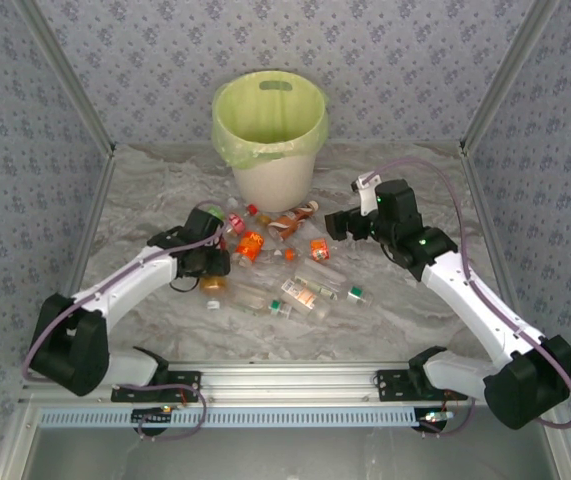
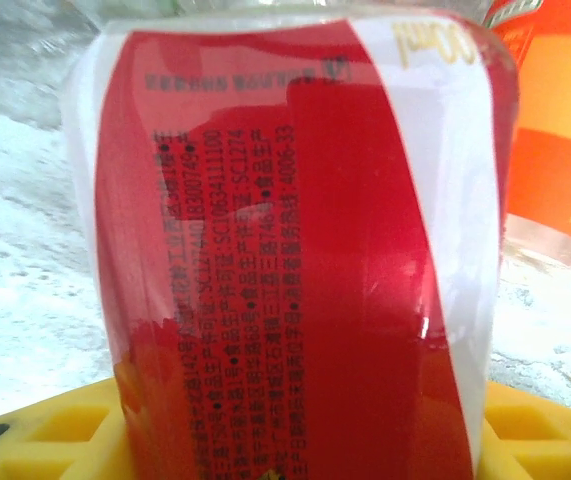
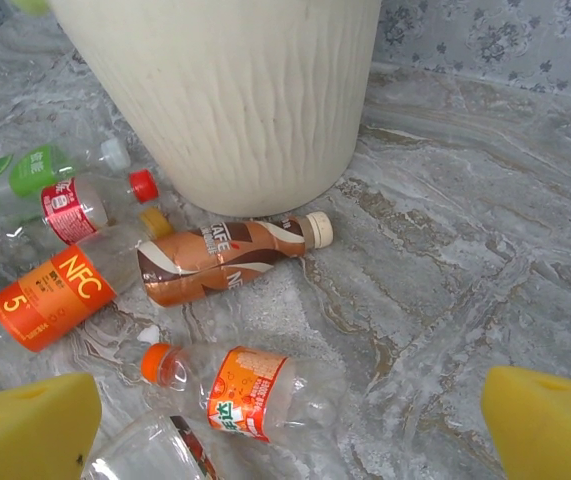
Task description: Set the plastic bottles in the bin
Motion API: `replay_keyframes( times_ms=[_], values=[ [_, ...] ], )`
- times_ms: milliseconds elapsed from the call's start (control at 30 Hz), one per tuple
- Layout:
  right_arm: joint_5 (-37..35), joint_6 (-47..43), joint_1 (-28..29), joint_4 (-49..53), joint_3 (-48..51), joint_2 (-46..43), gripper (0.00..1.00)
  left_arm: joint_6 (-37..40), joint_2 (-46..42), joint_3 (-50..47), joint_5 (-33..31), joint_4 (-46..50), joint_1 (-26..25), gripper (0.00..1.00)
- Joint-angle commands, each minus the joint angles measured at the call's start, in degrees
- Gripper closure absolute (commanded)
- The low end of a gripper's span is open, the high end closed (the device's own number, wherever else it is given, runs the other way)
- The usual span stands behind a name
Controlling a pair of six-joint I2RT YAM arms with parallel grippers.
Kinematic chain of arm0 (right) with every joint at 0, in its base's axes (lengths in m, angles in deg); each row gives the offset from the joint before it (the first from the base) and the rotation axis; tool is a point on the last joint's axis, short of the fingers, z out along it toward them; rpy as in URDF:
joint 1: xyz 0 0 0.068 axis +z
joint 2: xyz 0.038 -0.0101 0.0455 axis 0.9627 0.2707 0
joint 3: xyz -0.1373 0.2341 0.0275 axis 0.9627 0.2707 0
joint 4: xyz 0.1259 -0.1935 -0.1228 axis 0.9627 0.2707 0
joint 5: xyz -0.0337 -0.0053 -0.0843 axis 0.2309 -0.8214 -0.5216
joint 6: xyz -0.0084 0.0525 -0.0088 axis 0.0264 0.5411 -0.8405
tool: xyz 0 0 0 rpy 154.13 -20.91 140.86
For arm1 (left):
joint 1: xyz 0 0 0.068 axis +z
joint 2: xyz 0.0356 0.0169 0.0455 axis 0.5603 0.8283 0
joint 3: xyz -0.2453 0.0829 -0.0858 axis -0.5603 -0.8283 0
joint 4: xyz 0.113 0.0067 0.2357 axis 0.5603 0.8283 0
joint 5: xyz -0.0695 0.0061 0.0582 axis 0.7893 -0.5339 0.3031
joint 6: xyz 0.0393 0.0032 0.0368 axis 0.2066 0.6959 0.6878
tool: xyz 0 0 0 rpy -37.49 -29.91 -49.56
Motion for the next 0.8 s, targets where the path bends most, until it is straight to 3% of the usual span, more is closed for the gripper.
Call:
replay_keyframes(
  times_ms=[0, 133, 267, 433, 567, 767],
  values=[
    [1.9, -1.8, 0.3, -2.5, 0.7, 0.1, 0.0, -0.2, -4.9, 2.5, -4.9, 2.0, -0.2, 0.5],
    [1.6, -1.4, 0.3, -3.8, 1.4, 0.1, 0.0, 0.3, -9.6, 4.1, -7.4, -0.1, 0.0, 0.51],
    [1.7, -0.8, 0.3, -4.3, 1.9, 0.1, 0.0, 1.2, -13.0, 7.5, -5.2, -5.5, 0.1, 0.51],
    [1.2, -0.4, 0.3, -5.2, 2.7, 0.1, 0.0, 2.8, -16.1, 7.1, -1.5, -22.8, 0.1, 0.5],
    [1.0, -0.4, 0.2, -5.3, 2.7, -0.1, 0.0, 5.1, -13.1, 11.5, 0.8, -32.5, 0.2, 0.5],
    [-0.5, 1.4, 0.3, -7.5, 3.7, -1.2, 0.0, 6.9, -2.7, 26.3, 4.3, -35.0, 0.5, 0.51]
  ],
)
